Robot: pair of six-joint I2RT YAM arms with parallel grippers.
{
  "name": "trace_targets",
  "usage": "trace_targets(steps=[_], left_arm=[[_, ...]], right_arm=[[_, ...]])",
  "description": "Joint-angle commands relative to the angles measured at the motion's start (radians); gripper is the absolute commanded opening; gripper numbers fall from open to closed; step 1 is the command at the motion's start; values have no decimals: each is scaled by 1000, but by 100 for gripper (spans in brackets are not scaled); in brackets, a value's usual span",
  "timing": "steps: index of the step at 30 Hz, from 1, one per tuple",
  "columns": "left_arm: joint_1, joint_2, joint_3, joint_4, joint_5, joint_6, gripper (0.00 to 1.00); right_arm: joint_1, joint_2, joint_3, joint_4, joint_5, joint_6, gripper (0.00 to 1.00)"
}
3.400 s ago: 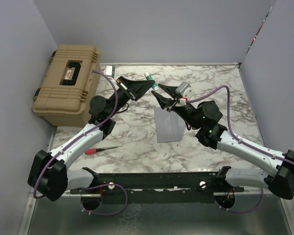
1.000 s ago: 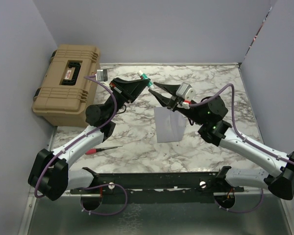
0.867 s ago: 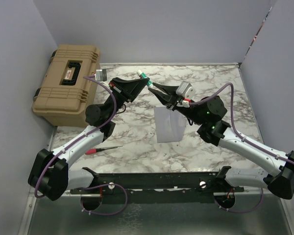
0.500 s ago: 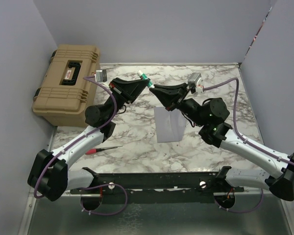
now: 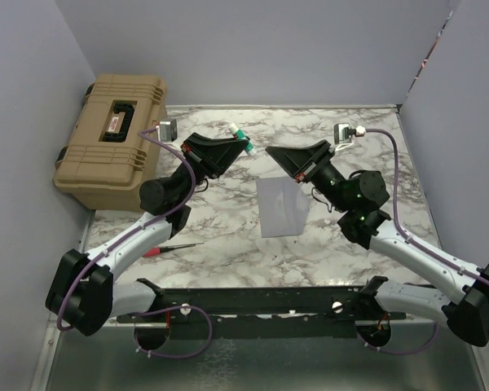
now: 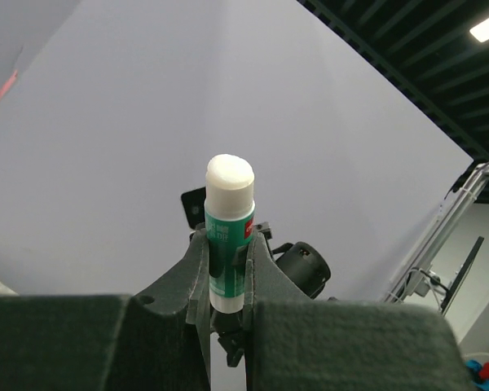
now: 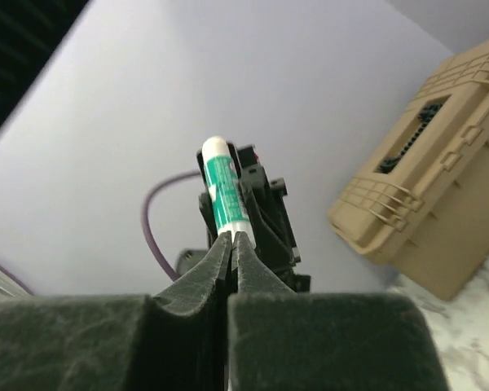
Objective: Place the letter into the envelope and seal it
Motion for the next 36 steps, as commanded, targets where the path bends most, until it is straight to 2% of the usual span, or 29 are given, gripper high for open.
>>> trace_targets(steps=[1,3,5,7,9,11,14,18,21,24,27,32,36], left_arm=[[10,-40,-19,89,12,40,0],[10,-37,-22,95,10,42,0],[10,-33,-24,95,4,41,0],[10,-30,-23,93,-2,33,0],[9,-27,-19,83,-5,20,0],[10,-27,-16,70,-7,11,0],[9,-30,-17,55,-16,1,0],[10,-34,-6,17,-47,-29,0],[10,-40,-5,-6,-84,-89,0],[10,-48,-14,-6,-114,-134,0],[10,-58,-14,-11,-124,-148,0],[10,-57,-9,-15,-123,-169,0],[10,-63,-20,-13,-137,-191,0]], right_arm=[[-37,13,-63,213,65,416,1],[-38,42,-69,271,54,501,1],[-37,63,-55,345,24,478,5],[-37,45,-3,271,-22,271,21],[-36,6,68,100,-46,21,37],[-35,-22,100,3,-44,-202,45],[-35,-35,108,-29,-47,-480,55],[-9,4,161,-107,-163,-846,57],[67,19,171,-148,-46,-1116,57],[143,26,169,-141,63,-1317,59],[189,36,164,-121,91,-1425,62],[233,63,142,-41,114,-1508,61],[250,95,140,21,118,-1548,45]])
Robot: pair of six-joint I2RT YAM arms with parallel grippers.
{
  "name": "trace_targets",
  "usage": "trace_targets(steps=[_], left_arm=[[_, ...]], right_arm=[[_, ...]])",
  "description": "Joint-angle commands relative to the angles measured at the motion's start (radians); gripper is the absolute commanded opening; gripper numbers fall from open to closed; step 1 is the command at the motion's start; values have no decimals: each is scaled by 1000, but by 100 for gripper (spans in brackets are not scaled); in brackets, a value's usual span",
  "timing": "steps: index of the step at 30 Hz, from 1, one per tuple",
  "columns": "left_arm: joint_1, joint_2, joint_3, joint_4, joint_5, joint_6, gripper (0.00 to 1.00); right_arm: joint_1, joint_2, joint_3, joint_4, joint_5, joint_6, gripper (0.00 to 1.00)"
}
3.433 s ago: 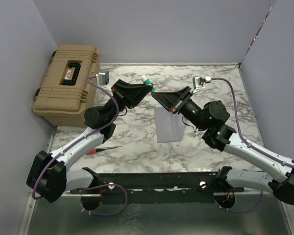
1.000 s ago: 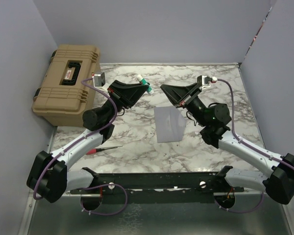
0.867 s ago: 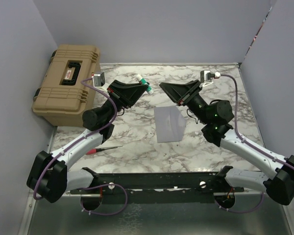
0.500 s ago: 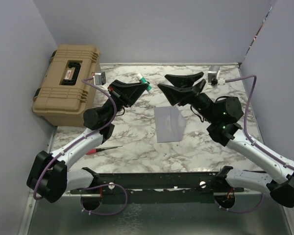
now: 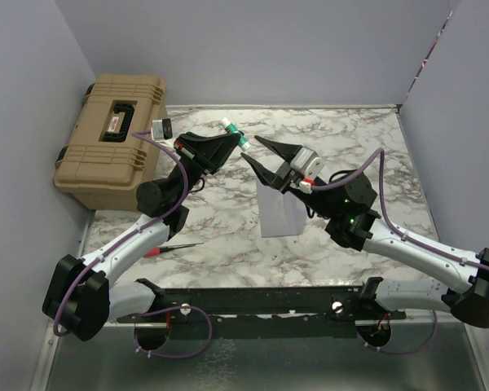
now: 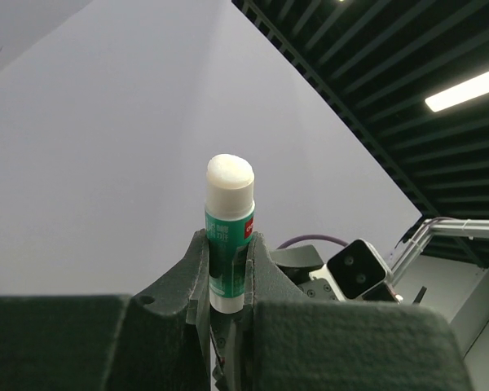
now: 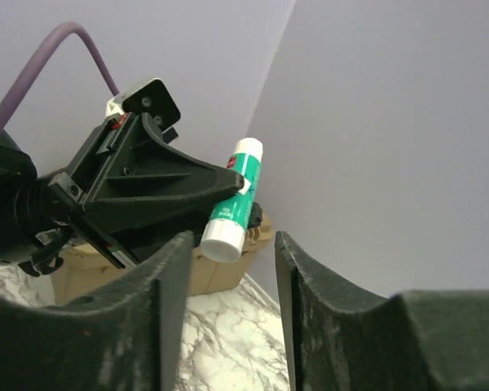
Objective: Place the letter into the envelope and seal it
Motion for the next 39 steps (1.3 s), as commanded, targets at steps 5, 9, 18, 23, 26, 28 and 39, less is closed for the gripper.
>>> trace_targets(steps=[5,9,18,23,26,28,39], left_arm=[[-1,-40,-10,13,-31,-38,0],[-1,-44,-9,13,-24,-39,0],[-1,-46,-18,25,-22,-50,0],[-1,-49,-21,27,-22,-51,0],[-2,-50,-22,29,-22,-53,0],[-1,-49,-22,30,-22,-54,0],[-3,-49,-3,38,14,-66,0]], right_arm=[[26,57,-15,127,47,-123,34],[37,61,-24,165,72,-123,31],[42,45,-36,226,40,-1,46],[42,47,-35,233,34,1,50],[42,54,-28,229,28,6,44],[42,61,-21,223,37,17,37],[42,68,3,239,134,198,13]])
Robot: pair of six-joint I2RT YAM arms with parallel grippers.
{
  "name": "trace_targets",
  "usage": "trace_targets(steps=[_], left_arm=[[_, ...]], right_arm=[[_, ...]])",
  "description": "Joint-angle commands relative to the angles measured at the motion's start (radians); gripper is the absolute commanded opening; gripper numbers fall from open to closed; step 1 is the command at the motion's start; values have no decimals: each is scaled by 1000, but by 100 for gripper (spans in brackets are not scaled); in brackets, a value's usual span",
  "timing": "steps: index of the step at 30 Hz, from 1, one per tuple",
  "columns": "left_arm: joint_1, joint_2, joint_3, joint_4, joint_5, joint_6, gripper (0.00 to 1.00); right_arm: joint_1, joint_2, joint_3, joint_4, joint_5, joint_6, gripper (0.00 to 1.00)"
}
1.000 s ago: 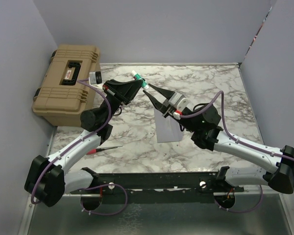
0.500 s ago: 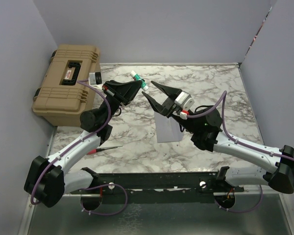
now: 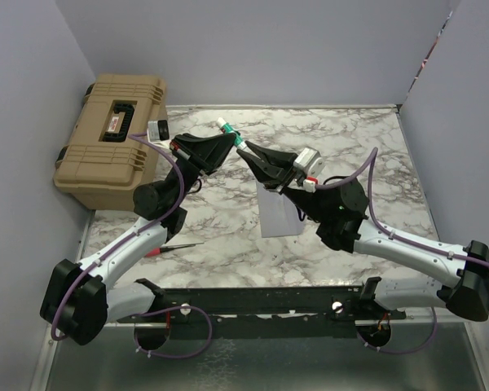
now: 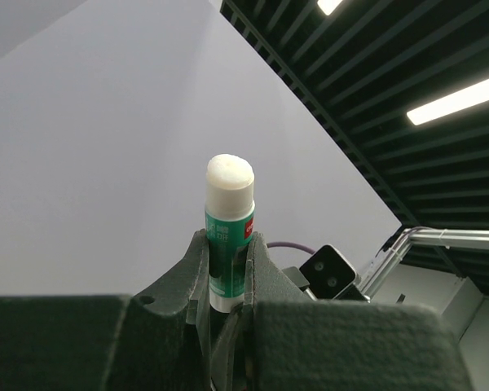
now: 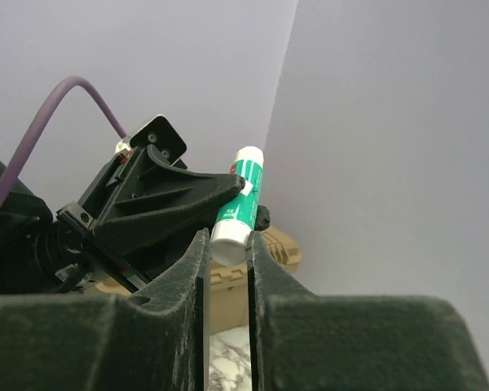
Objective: Place the letter into the envelope and seal it
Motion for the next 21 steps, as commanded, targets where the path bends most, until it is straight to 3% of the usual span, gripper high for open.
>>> trace_targets(steps=[1,4,11,16,21], left_arm=[[-3,-20,5,41,31,0,0],[-3,-25,-7,76,34,32,0],[-3,-13,-5,179,101,145,0],[-3,46,23,338,181,83,0],[-3,95,24,433,188,25,0]], right_arm=[[4,-2,44,27,100,175,9],[4,-25,49,41,207,352,1],[1,-135,72,-126,439,851,1],[-4,-231,52,-260,537,1084,1],[-5,-279,2,-292,532,1329,1]])
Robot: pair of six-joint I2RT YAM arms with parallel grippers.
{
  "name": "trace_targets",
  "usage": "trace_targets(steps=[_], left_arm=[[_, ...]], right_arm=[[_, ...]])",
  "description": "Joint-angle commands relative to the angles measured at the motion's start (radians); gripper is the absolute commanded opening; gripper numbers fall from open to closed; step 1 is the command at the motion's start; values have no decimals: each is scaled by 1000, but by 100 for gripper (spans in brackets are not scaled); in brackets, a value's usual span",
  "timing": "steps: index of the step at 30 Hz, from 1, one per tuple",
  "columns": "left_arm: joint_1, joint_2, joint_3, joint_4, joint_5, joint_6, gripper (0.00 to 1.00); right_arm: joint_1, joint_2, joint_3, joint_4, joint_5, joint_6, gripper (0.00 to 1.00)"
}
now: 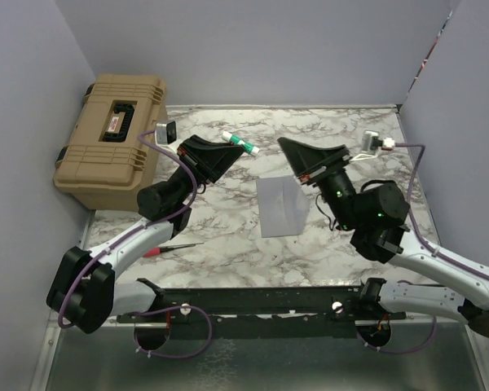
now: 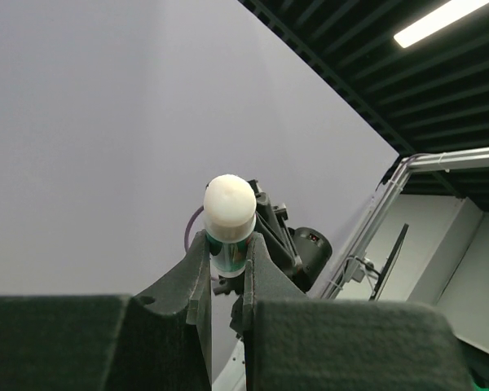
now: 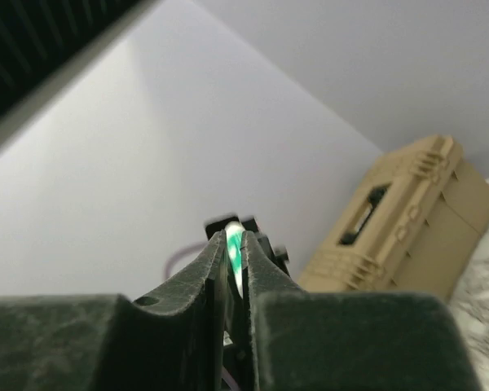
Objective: Place the letter into the envelope and seal it
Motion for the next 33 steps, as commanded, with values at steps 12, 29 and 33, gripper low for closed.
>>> trace_targets(steps=[12,29,33], left_arm=[[8,28,31,218,10,-67,0],[8,-45,-1,33,0,-63,0],[8,-53,-2,20,-1,-58,0]], right_arm=[[-24,-6,46,30,-229,-551,50],[-22,94,43,40,-550,-1352,56],[-22,98,42,64,-578,-1359,48]])
